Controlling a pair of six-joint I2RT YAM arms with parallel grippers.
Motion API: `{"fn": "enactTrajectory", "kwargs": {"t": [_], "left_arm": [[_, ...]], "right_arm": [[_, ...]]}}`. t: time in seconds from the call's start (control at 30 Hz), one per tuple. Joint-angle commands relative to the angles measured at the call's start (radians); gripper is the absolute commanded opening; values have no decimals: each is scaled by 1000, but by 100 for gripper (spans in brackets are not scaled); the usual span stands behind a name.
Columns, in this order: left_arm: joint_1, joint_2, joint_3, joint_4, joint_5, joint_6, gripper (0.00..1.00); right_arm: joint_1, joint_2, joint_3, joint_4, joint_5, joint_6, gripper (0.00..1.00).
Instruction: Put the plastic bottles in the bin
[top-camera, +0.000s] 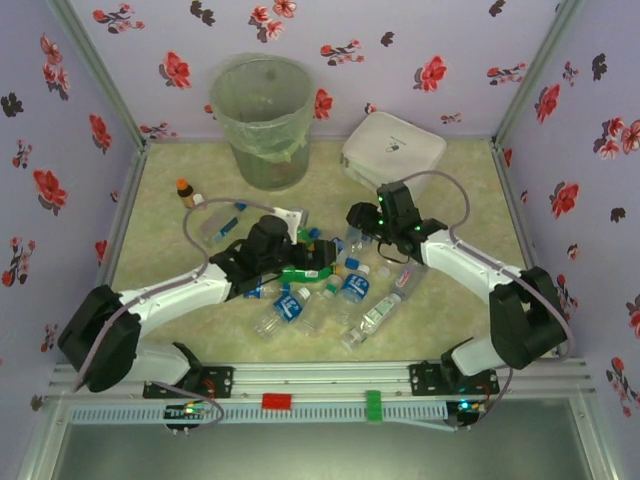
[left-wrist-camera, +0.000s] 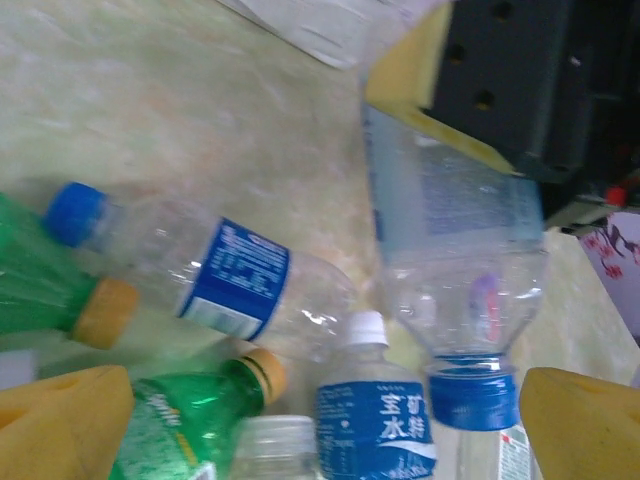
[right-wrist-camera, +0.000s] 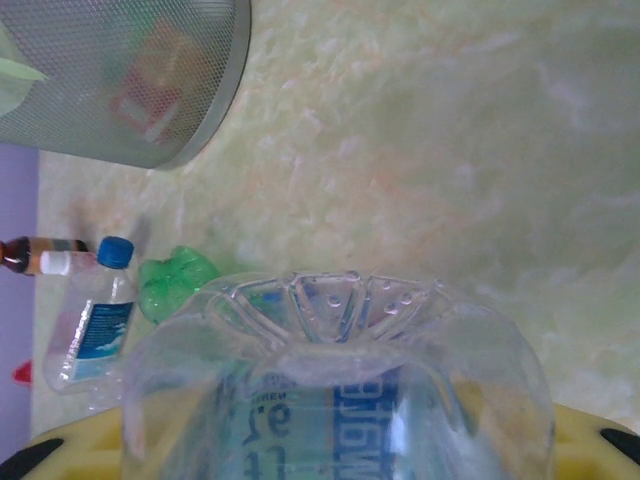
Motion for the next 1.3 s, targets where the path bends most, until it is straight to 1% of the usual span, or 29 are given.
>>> {"fn": "enactTrajectory", "kwargs": {"t": [0.0,0.2,0.37,0.5,0.57,0.73,0.83,0.9,0.97,1.03,1.1,1.2,1.23,1.27], "left_arm": [[-29,28,13,44,37,19,100],[-41,59,45,55,78,28,100],[-43,76,50,79,78,31,100],[-42,95,64,92,78,46,91],[-39,112,76,95,77,52,85],[-30,140,83,119,78,41,73],[-26,146,82,130,78,36,68],[-22,146,83,131,78,37,62],[-20,144,80,134,78,37,55],[-18,137,77,135,78,36,48],[-15,130,70,142,78,29,45],[-4,115,56,155,78,15,44],[2,107,52,157,78,11,44],[7,101,49,157,78,9,44]], "right_arm": [[28,-17,-39,155,15,128,47],[74,1,-16,170,32,139,46],[96,14,3,171,34,131,46],[109,10,5,183,30,128,47],[115,9,6,185,26,129,47],[126,-5,7,190,28,131,47],[129,-12,6,190,29,131,48],[130,-14,7,192,28,129,48],[129,-17,9,197,25,119,52],[129,-26,25,172,34,90,60],[129,-39,44,145,45,60,69],[123,-55,79,98,71,15,88],[117,-63,94,70,87,-3,93],[109,-69,106,50,99,-16,96]]}}
